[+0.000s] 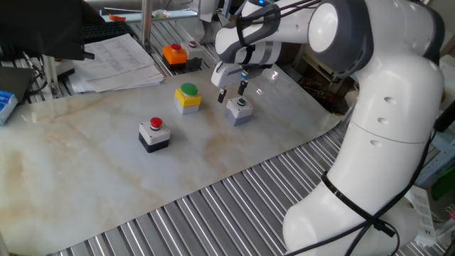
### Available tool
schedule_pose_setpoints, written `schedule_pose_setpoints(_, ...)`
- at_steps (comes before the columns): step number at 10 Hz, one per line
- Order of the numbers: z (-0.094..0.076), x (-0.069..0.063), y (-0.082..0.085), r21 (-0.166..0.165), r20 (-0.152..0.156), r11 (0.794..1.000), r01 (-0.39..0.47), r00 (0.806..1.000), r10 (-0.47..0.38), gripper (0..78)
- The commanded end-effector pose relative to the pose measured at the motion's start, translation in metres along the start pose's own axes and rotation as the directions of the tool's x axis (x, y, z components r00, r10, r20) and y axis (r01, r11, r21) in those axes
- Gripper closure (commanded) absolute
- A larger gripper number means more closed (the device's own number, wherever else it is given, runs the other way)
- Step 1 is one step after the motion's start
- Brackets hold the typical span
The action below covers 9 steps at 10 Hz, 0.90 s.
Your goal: Press three buttons from left to right in sequence
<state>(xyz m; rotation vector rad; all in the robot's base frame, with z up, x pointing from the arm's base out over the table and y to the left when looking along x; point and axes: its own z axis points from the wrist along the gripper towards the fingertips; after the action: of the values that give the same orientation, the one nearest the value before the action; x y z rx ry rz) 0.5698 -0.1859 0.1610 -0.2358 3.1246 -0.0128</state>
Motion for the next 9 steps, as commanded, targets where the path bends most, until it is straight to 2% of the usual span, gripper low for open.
schedule_pose_setpoints(1, -0.002, -0.001, -0.003, -0.039, -0.016, 0.995, -0.087, 0.996, 0.087, 0.1)
schedule_pose_setpoints(4, 0.003, 0.000, -0.007, -0.037, -0.010, 0.996, -0.085, 0.996, 0.084, 0.1)
schedule_pose_setpoints(6, 0.007, 0.007, -0.004, -0.036, -0.002, 0.995, -0.097, 0.995, 0.097, 0.1)
schedule_pose_setpoints(9, 0.008, 0.009, -0.004, -0.037, -0.001, 0.994, -0.101, 0.995, 0.101, 0.1)
